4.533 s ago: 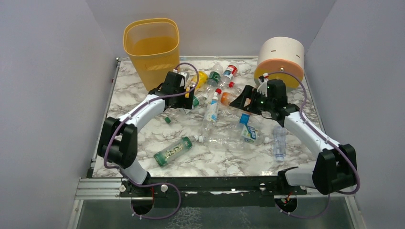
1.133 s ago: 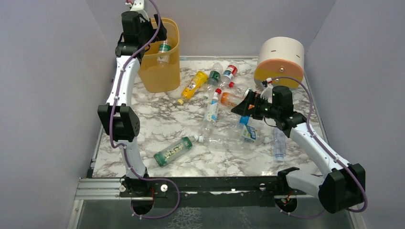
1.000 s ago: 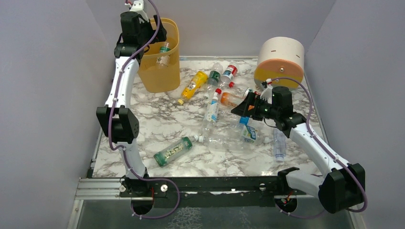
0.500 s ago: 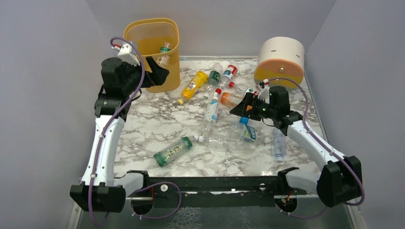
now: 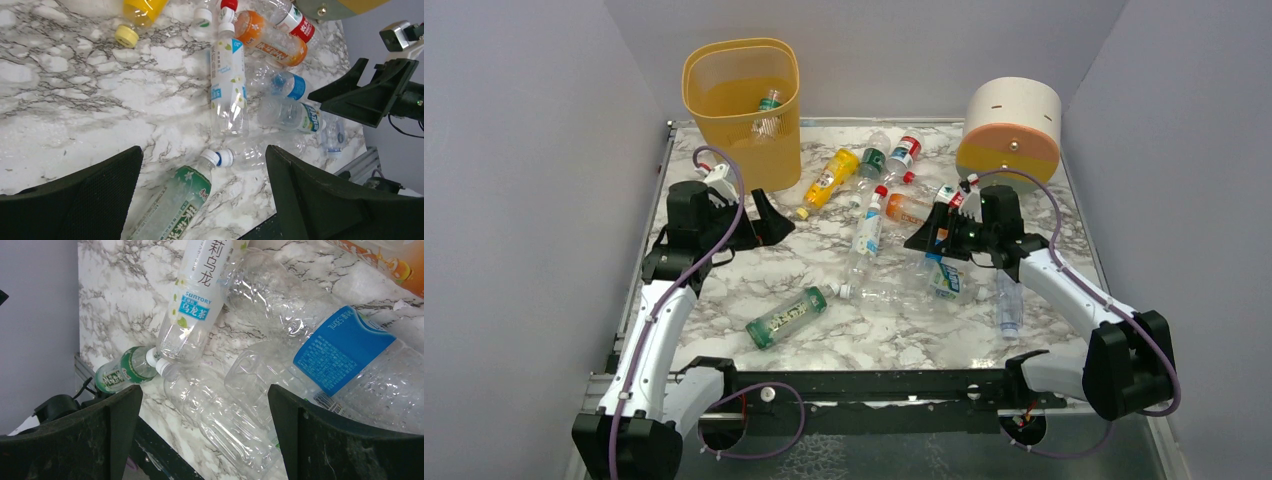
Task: Put the plastic bottles in the bin
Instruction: Place the plastic bottle in the trash bin, then pick up the plastic bottle at the center of the board.
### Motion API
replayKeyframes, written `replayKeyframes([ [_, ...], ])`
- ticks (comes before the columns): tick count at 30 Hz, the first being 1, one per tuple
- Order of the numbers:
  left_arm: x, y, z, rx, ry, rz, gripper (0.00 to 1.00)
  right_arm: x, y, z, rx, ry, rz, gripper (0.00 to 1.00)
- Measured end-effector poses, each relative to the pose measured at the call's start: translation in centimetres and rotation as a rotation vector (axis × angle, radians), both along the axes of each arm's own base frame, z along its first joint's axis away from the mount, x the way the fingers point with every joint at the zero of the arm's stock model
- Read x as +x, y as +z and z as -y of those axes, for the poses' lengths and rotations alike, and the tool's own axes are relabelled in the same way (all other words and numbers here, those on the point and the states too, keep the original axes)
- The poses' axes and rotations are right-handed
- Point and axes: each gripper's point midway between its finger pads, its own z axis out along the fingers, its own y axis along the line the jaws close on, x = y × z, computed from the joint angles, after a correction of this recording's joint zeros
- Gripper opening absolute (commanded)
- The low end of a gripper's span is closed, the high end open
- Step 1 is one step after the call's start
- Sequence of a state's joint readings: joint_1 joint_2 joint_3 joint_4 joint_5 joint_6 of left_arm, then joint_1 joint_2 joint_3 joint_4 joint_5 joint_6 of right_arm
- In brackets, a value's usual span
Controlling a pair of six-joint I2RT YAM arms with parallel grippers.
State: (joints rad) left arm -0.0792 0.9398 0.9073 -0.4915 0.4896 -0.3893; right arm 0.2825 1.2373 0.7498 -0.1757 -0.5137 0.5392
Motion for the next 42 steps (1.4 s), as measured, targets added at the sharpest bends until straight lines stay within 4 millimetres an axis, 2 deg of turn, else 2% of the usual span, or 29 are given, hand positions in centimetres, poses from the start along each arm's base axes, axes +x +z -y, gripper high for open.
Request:
replayKeyframes([
  [4, -0.8, -0.8, 1.1, 0.003, -0.044, -0.019, 0.99, -0.2, -0.6, 0.1, -0.017, 0.009, -0.014, 1.00],
  [10, -3.5, -2.5, 5.1, 0.027, -0.186, -0.057, 0.99, -0.7, -0.8, 0.3, -0.032, 0.018, -0.022, 1.00],
  [13, -4.6, -3.2, 6.4, 0.042, -0.229, -0.071, 0.99, -1.0, -0.4, 0.5, -0.033, 0.020, -0.011, 0.99],
  [19, -4.7, -4.3, 7.2, 0.078, -0.242, -0.097, 0.99, -1.9, 1.2, 0.7, -0.023, 0.019, 0.030, 1.00],
  [25, -5.4, -5.8, 8.7, 0.113, -0.300, -0.134, 0.99, -2.8, 0.8, 1.2, -0.038, 0.010, 0.001, 0.99],
  [34, -6.3, -6.3, 10.4, 0.118, -0.365, -0.120, 0.99, -4.5, -0.3, 1.0, 0.004, 0.017, -0.039, 1.00],
  [42, -6.4, -6.4, 10.6, 0.131, -0.393, -0.099, 0.99, -4.9, 1.3, 0.3, 0.076, 0.035, -0.002, 1.00],
])
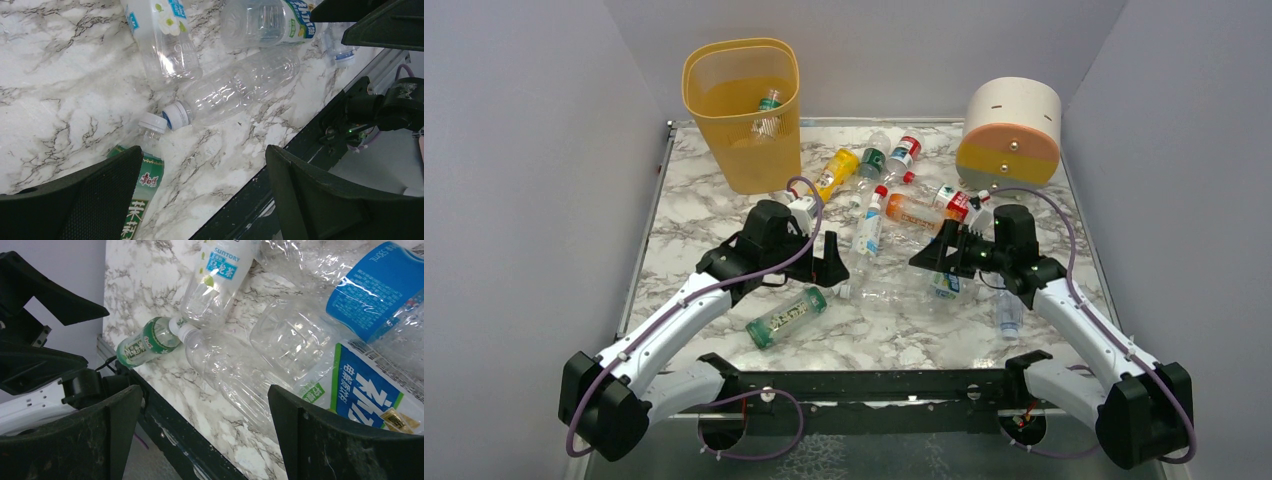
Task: Put the plastic bottles in the bin
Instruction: Pick up the plastic bottle at the center of the board.
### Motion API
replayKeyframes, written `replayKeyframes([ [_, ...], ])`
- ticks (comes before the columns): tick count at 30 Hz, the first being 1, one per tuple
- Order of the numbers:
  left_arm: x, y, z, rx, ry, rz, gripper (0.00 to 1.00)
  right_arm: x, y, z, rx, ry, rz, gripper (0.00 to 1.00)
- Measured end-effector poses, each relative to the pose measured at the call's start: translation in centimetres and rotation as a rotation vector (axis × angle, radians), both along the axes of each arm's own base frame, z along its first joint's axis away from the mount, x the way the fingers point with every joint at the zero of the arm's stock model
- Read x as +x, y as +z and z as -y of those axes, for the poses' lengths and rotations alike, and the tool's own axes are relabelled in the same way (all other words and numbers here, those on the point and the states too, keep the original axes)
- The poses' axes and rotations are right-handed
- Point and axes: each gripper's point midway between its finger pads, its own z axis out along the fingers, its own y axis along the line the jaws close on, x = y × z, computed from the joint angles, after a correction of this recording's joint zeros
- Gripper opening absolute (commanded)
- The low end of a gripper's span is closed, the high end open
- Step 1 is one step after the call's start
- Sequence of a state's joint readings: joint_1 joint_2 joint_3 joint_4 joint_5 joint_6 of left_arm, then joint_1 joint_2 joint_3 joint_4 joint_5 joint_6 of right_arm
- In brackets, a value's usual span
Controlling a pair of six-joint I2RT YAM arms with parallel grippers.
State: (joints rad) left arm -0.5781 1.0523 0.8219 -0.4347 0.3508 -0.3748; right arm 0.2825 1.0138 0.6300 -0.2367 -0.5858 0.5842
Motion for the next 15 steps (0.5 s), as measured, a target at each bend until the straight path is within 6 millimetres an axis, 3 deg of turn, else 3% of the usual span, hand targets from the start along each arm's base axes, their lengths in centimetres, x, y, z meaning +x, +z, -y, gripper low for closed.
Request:
replayKeyframes([
  [8, 0.1, -0.4, 0.0, 0.017, -0.015, 0.007, 0.99, 0.9, 2.5, -0.2, 0.012, -0.001, 0.046, 0.99],
  [15, 0.5, -1.0, 0.2, 0.035, -0.022, -0.005, 0.99, 3.8, 1.9, 0.2, -0.080, -0.040, 0.005, 1.00],
])
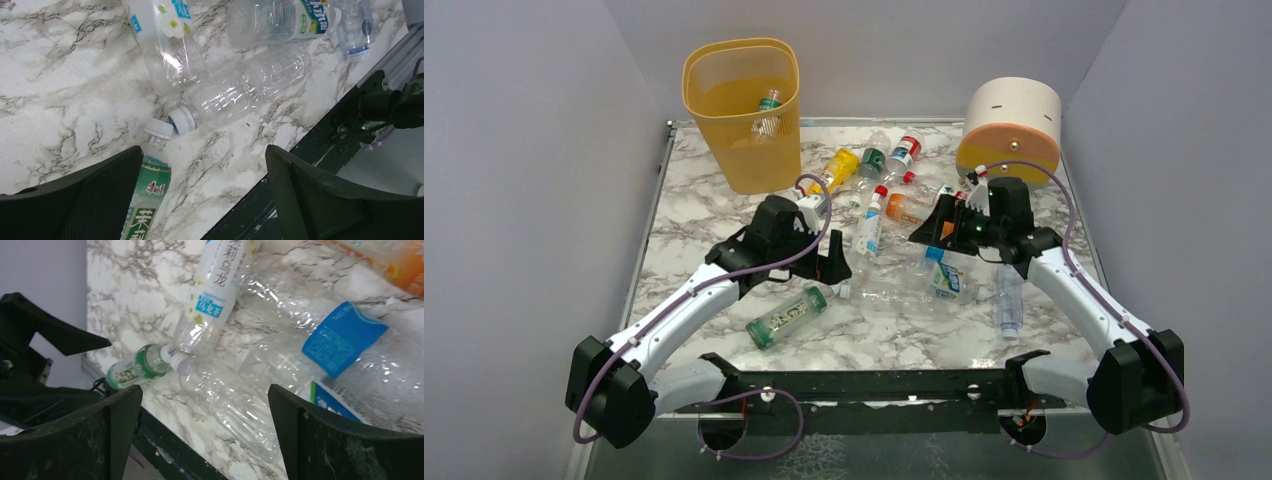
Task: Put the plastic bottles in the bin
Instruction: Pick up the plastic bottle at the center of the board.
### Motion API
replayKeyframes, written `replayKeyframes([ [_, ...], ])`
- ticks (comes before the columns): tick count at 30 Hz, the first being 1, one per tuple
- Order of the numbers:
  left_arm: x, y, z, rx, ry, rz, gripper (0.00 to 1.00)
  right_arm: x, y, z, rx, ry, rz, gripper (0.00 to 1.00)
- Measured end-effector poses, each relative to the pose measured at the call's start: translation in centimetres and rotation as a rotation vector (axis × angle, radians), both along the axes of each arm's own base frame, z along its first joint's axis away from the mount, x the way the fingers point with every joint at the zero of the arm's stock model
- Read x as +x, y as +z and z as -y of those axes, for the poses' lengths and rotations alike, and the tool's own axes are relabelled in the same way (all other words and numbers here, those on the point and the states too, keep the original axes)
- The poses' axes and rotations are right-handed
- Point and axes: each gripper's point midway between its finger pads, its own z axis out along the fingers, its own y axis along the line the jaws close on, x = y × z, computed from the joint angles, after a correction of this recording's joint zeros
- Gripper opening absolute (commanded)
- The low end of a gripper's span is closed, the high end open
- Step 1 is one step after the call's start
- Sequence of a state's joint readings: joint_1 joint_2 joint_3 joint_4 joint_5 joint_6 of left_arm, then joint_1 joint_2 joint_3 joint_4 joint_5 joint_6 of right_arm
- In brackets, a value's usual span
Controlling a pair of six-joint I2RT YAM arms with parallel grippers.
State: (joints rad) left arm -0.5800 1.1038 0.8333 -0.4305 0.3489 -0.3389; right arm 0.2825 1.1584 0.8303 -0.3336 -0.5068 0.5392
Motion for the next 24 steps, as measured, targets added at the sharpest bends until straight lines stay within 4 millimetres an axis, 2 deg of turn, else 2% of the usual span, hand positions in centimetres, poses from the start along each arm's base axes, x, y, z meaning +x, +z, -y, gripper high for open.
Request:
replayKeyframes([
  [9, 1.6, 0.8, 1.4, 0.009, -0.010, 0.008, 0.99, 1.3, -0.9, 1.3, -0.088, -0.052, 0.027, 1.00],
  [17, 0.9, 0.0, -0.5, 0.102, 0.047, -0.050, 0.99, 0.5, -1.7, 1.6, -0.100, -0.040, 0.034, 1.00],
  [24, -1.0, -0.7, -2.4, 0.173, 0.086, -0.118, 0.99, 0.3, -1.7, 1.2, -0.086, -0.016, 0.035, 1.00],
])
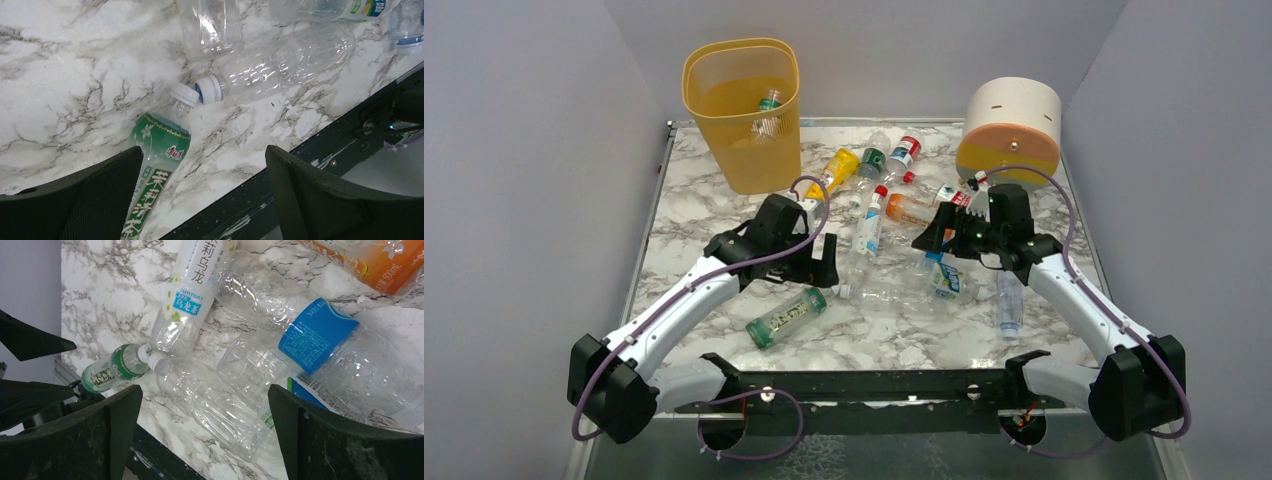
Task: Put the plastic bottles in the bin
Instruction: Pick up the plastic bottle at the center of the board.
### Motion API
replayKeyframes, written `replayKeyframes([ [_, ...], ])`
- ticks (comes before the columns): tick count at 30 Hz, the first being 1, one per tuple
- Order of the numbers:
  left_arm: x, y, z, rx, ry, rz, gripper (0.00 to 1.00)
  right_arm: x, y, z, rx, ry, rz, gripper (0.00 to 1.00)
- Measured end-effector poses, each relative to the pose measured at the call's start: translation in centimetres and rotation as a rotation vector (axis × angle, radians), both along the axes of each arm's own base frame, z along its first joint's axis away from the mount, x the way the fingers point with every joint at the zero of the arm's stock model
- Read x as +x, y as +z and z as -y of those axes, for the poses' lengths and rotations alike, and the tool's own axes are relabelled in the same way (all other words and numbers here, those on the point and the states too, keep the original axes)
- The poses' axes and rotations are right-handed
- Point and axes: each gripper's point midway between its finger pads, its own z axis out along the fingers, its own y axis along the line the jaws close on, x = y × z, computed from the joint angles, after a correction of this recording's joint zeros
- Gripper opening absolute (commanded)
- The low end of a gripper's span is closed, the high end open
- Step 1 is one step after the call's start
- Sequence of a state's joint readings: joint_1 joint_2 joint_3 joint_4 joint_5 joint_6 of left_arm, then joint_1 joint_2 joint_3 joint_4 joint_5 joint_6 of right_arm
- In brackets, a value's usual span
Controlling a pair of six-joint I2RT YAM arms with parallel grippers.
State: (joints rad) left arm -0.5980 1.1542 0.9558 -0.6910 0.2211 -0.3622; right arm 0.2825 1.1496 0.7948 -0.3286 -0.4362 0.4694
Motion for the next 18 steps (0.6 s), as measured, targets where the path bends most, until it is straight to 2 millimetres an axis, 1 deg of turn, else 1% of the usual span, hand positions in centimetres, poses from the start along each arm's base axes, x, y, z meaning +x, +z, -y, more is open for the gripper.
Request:
replayKeyframes([
  [4, -1.0, -0.8, -0.9, 0.031, 0.020, -0.037, 0.99, 0.0, 0.0, -0.2, 0.007, 0.013, -0.002, 1.00],
  [11, -2.9, -3.1, -2.7, 0.119, 0.034, -0.128, 0.99, 0.1, -0.7, -0.5, 0.009, 0.031, -0.018, 1.00],
  [18, -3.5, -4.5, -3.5, 0.185, 0.019, -0.186, 0.99, 0.2, -0.7, -0.8, 0.018, 0.046, -0.014, 1.00],
])
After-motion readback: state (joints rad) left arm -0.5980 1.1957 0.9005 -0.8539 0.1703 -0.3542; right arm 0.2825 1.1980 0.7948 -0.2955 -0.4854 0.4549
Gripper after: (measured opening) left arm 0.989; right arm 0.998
